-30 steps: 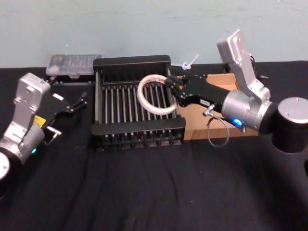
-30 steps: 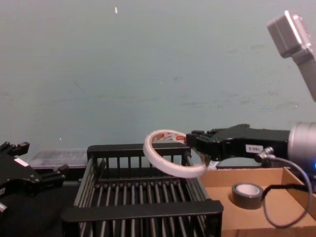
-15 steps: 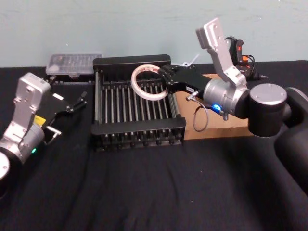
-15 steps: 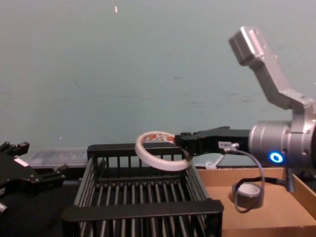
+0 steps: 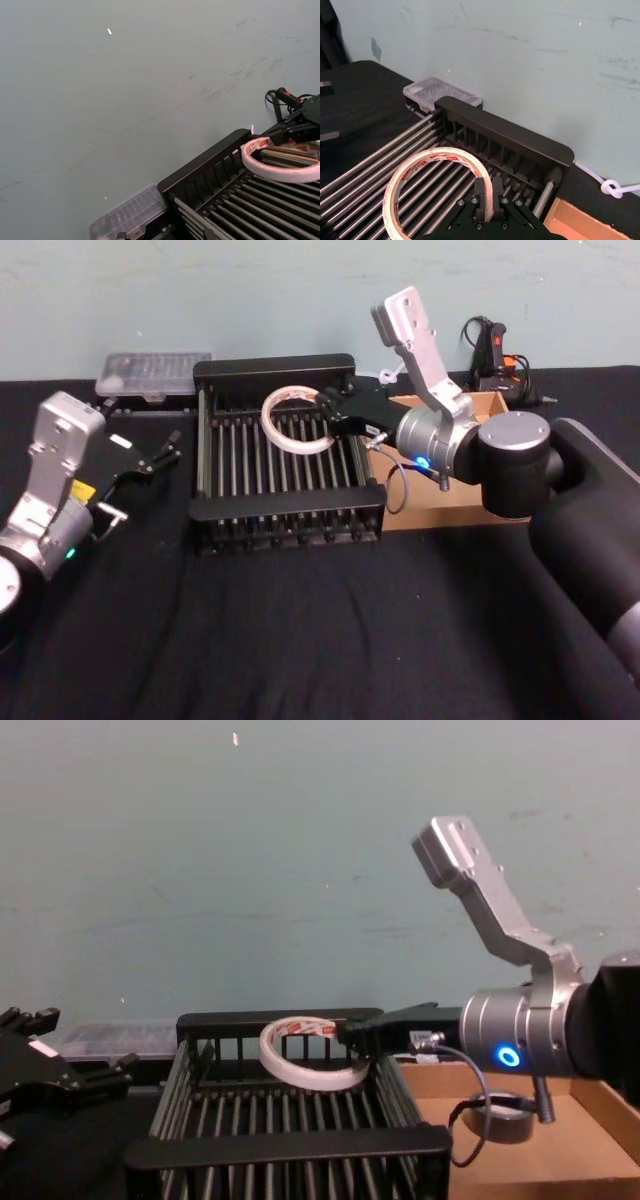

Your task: Pick up the white tape and place it into the black box , Pick up the silver tape and place it into the brown box.

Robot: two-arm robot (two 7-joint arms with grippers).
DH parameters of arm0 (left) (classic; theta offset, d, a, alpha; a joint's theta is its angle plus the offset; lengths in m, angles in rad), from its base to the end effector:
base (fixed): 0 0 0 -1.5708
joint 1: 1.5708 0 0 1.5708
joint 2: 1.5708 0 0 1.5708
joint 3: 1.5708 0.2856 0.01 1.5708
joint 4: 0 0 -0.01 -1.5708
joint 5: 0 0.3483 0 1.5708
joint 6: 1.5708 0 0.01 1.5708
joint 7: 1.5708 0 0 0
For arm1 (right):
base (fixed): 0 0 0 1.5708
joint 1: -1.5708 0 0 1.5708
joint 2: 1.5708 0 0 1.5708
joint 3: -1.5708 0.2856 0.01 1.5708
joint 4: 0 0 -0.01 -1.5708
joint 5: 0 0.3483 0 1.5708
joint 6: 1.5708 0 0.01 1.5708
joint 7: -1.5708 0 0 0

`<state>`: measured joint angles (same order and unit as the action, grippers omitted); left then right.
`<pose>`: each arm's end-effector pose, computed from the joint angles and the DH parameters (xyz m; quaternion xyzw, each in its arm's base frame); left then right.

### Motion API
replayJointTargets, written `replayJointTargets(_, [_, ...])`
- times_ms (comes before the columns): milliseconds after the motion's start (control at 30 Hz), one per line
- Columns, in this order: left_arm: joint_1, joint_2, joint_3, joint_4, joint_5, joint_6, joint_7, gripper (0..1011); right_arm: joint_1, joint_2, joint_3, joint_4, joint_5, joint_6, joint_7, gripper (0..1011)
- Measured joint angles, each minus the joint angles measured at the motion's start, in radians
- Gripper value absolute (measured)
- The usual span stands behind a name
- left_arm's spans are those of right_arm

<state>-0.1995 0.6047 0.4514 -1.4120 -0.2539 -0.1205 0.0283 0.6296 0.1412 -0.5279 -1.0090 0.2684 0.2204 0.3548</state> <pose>0.3947 0.0697 -0.3063 0.1415 -0.1325 0.5799 0.7913 0.5103 0.0849 -0.2512 -0.1416 0.0446 -0.4183 0.8961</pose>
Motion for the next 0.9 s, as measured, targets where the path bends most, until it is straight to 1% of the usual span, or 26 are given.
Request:
replayJointTargets(167, [0.000,0.000,0.000,0.000,0.000,0.000,0.000,1001,0.002,-0.007,0.000,0.009,-0.019,0.003,-0.003,96])
replayJointTargets(467, [0.000,0.000,0.000,0.000,0.000,0.000,0.000,1001,0.002,-0.006,0.000,0.008,-0.016,0.003,-0.003,97])
replayJointTargets(600, [0.000,0.000,0.000,0.000,0.000,0.000,0.000,1001,0.002,-0.006,0.000,0.008,-0.015,0.003,-0.003,174])
replayJointTargets(800, [0.000,0.000,0.000,0.000,0.000,0.000,0.000,1001,0.002,-0.005,0.000,0.007,-0.013,0.002,-0.003,381])
replayJointTargets(833, [0.000,0.000,0.000,0.000,0.000,0.000,0.000,1001,0.002,-0.005,0.000,0.006,-0.012,0.002,-0.002,397])
replayJointTargets(867, [0.000,0.000,0.000,0.000,0.000,0.000,0.000,1001,0.002,-0.005,0.000,0.006,-0.012,0.002,-0.002,443])
replayJointTargets(900, [0.000,0.000,0.000,0.000,0.000,0.000,0.000,1001,0.002,-0.005,0.000,0.006,-0.012,0.002,-0.002,457])
